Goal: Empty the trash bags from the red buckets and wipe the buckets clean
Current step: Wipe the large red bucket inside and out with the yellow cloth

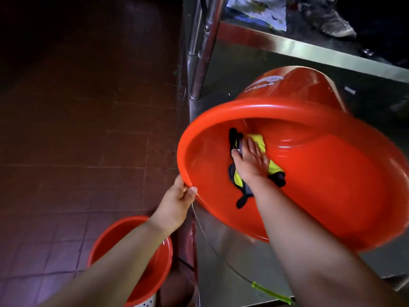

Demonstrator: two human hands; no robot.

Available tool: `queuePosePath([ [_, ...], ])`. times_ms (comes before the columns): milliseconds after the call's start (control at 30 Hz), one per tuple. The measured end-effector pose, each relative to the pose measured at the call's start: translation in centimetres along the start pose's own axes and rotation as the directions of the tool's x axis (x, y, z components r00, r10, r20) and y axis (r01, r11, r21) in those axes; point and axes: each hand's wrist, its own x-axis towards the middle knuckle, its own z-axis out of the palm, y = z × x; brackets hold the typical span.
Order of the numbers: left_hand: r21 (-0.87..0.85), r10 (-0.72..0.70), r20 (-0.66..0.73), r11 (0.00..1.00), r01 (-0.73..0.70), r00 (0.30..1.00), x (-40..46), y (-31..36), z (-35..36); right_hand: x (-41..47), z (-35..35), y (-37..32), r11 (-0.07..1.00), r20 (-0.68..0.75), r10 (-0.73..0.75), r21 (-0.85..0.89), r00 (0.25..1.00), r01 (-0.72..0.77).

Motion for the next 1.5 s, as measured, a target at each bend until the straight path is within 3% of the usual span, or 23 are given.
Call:
queuePosePath([
  [67, 0.058, 0.037, 0.003, 0.998, -0.037, 0.999, -0.1, -0.3, 0.2, -2.5, 0.6, -1.4, 0.996, -0.037, 0.032, 0.088, 0.999, -0.029],
  [167, 0.081, 0.089, -0.018, 0.993, -0.087, 0.996, -0.1, 0.0, 0.7, -8.1, 1.8, -3.5, 0.982, -0.123, -0.02, 0.183, 0.992, 0.042],
  [300, 0.079, 0.146, -0.03, 0.987, -0.143, 0.989, -0.5, 0.5, 1.4, -13.1, 2.6, -3.7, 0.963, -0.085, -0.123, 0.229, 0.989, 0.14],
  [467, 0.177, 0.198, -0.017, 0.965, -0.192, 0.98, 0.3, 2.6, 0.4, -8.9, 1.7, -2.0, 0.963, -0.084, -0.112, 0.236, 0.99, 0.129],
  [667, 0.296, 0.33, 0.053, 0.896, -0.331, 0.942, 1.4, 6.1, -1.7, -0.3, -0.1, 1.4, 0.991, -0.043, -0.078, 0.108, 0.996, 0.083],
  [800, 0.066, 0.276, -0.025, 0.96, -0.274, 0.961, 2.1, 6.1, -1.6, 2.8, 0.0, 2.9, 0.999, -0.02, -0.034, 0.035, 0.999, 0.035],
  [900, -0.121, 0.095, -0.046, 0.988, -0.1, 0.994, 1.4, 3.8, -1.2, 3.0, 0.4, 2.6, 0.999, -0.01, -0.032, -0.009, 0.999, 0.032],
  [1000, -0.285, -0.107, -0.015, 0.953, 0.098, 0.994, 0.1, 1.5, -0.2, 1.7, 0.3, 1.5, 1.0, 0.007, -0.011, -0.017, 1.0, 0.011],
  [1100, -0.343, -0.077, -0.047, 0.938, 0.056, 0.996, -0.1, 1.2, 0.5, -2.4, 0.9, -0.7, 0.997, -0.065, -0.012, 0.071, 0.998, 0.017],
  [1200, -0.323, -0.034, -0.093, 0.946, 0.002, 0.995, -0.4, 1.4, 0.8, -9.0, 2.1, -3.1, 0.985, -0.115, -0.095, 0.13, 0.989, 0.11],
  [1300, -0.207, 0.029, -0.117, 0.977, -0.054, 0.993, -0.8, 1.5, 0.9, -13.8, 2.8, -3.4, 0.97, -0.031, -0.199, 0.135, 0.979, 0.201],
  [1433, -0.072, 0.089, -0.131, 0.992, -0.099, 0.987, -0.5, 2.4, 0.4, -12.4, 2.5, -2.2, 0.973, 0.027, -0.195, 0.134, 0.98, 0.19],
  [1500, -0.047, 0.11, -0.073, 0.992, -0.114, 0.991, 0.0, 3.1, -0.5, -10.3, 2.2, -1.5, 0.984, 0.013, -0.152, 0.092, 0.988, 0.15],
])
